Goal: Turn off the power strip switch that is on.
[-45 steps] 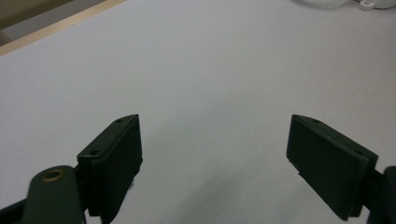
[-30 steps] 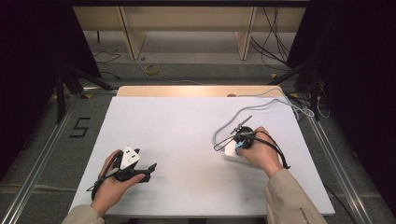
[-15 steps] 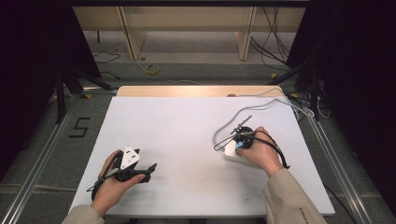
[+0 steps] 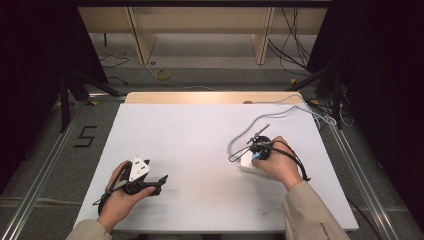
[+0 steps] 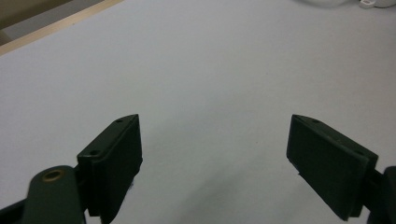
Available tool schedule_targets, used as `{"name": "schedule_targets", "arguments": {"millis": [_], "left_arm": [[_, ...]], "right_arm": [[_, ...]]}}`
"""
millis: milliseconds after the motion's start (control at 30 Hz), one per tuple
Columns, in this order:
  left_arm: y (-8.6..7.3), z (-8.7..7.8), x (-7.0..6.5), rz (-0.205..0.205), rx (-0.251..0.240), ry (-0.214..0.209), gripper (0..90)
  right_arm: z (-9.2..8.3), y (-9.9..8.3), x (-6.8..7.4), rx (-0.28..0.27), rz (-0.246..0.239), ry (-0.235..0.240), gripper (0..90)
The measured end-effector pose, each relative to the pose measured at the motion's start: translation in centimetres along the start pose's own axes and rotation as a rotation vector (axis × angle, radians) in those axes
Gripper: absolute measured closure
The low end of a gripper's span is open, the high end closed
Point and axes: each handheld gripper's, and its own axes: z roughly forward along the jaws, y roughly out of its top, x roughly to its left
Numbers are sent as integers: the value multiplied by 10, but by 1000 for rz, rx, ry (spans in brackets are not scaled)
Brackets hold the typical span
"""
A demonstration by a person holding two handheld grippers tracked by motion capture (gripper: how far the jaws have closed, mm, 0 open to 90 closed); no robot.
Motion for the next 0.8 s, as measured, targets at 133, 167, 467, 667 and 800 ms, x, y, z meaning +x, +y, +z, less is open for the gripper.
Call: {"name": "schedule_targets", "arguments": {"millis": [133, 167, 467, 667, 800], "left_arm": [[0, 0, 1, 4, 1, 0, 181], [0, 0, 0, 1, 0, -1, 181], [0, 0, 0, 2, -1, 0, 181], [0, 0, 0, 1, 1, -1, 181], [0, 0, 0, -1, 1, 0, 181]], "right_arm": [[0, -1, -1, -9, 3, 6, 900], [0, -1, -1, -11, 5, 6, 900], [0, -2, -1, -15, 1, 5, 900], [-7, -3, -3, -58, 12, 1, 900], [-14, -5, -5, -101, 24, 2, 900]]}}
